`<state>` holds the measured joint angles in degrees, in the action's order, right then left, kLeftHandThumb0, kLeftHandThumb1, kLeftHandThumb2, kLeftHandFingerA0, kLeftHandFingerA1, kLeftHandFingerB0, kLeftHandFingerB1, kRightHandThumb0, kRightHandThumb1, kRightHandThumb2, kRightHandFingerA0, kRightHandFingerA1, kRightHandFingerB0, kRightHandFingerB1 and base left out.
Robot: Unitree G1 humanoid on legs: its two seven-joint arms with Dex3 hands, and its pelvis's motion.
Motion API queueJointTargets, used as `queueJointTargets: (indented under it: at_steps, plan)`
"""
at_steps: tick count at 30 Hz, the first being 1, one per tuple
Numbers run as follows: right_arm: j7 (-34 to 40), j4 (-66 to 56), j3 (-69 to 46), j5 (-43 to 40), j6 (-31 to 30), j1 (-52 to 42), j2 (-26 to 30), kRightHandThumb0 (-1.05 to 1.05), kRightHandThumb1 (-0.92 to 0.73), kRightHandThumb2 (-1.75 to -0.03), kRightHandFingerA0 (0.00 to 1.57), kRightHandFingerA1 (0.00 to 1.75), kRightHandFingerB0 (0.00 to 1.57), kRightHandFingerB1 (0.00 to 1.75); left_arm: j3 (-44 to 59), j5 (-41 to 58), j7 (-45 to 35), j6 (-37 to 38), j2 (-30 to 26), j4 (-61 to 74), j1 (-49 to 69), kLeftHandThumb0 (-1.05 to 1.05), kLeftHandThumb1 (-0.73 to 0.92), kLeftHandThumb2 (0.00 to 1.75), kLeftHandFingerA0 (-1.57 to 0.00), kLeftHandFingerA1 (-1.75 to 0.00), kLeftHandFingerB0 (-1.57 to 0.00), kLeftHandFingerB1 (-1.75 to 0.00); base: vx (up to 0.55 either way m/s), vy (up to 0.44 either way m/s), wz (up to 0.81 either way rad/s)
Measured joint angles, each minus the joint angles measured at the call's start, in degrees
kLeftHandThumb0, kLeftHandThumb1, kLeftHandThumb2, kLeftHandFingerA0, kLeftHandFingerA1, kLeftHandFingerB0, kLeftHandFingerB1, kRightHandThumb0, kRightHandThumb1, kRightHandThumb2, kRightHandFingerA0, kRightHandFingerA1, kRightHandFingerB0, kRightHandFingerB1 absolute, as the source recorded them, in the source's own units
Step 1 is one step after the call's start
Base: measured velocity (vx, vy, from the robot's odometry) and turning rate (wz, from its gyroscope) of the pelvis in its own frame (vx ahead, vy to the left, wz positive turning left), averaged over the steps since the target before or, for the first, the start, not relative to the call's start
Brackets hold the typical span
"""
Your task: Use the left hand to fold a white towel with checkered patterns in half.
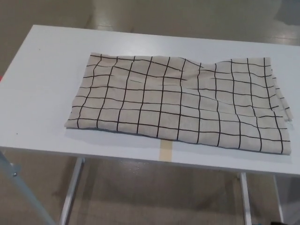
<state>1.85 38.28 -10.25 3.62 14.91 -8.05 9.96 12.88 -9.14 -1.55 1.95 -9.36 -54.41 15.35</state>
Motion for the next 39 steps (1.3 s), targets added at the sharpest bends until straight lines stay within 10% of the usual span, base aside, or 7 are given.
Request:
queueJointTargets:
  at_steps: [4, 5, 9, 39]
  plan:
    - [0.49, -0.78, -1.26, -0.27, 2.50, 0.06, -0.05, -0.46, -0.70, -0.61, 0.45, 0.60, 0.46, 0.51, 2.03, 0.22, -1.15, 0.30, 0.37, -0.21, -0.05, -0.67, 0.45, 0.76, -0.07, -0.42, -0.17, -0.40, 0.00, 0.000, 0.00]
    - [0.59, -0.88, -1.56, -0.30, 3.07, 0.06, -0.05, -0.46, -0.70, -0.61, 0.45, 0.60, 0.46, 0.51, 2.45, 0.23, -1.54, 0.39, 0.37, -0.21, -0.06, -0.34, 0.32, 0.90, -0.02, -0.52, 0.00, -0.48, 0.00, 0.000, 0.00]
    - [0.80, -1.16, -2.47, -0.52, 4.73, 0.06, -0.06, -0.45, -0.70, -0.61, 0.45, 0.62, 0.46, 0.51, 3.61, 0.29, -2.91, 0.68, 0.35, -0.21, -0.12, -0.76, 0.46, 0.77, 0.00, -0.01, 0.00, 0.00, 0.00, 0.000, 0.00]
    - [0.79, -5.57, -5.83, -3.79, 13.75, -2.13, -2.74, -0.45, -0.70, -0.61, 0.44, 0.62, 0.46, 0.51, 14.60, 8.40, -6.37, 16.25, -19.46, 0.93, -17.28, -0.46, 0.32, 0.65, 0.00, -0.14, 0.00, -0.07, 0.00, 0.000, 0.01]
